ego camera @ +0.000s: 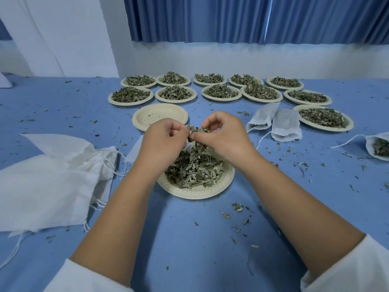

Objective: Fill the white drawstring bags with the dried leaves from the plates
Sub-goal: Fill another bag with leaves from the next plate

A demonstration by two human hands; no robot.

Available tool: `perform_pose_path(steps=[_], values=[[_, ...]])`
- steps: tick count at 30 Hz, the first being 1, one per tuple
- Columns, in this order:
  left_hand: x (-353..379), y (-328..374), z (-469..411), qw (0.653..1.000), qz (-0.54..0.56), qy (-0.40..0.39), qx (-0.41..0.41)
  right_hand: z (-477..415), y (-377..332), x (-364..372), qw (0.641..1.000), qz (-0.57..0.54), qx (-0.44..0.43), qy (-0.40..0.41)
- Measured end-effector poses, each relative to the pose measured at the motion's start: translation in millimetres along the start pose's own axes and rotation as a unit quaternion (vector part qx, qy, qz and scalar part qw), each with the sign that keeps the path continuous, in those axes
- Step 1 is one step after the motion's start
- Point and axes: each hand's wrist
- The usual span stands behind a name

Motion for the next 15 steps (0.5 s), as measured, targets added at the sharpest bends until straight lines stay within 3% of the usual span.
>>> perform_pose_path(steps=[7,15], values=[[-0.5,2.2,0.8,1.0,0.027,-0.003,-0.006,4.4,-0.4,3.1,0.998,-0.036,0.04,0.019],[-1.8,2.0,-2.0,0.996,0.083,-0.008,-0.03,8.0,1.3,8.3,0.997,-0.073,0.014,0.012]])
Point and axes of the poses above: each hand's wrist, its own z-axis away from the middle knuckle, its own x-axis out of the palm, y = z × x, and after that the axes turned 15 degrees about -z, right-handed
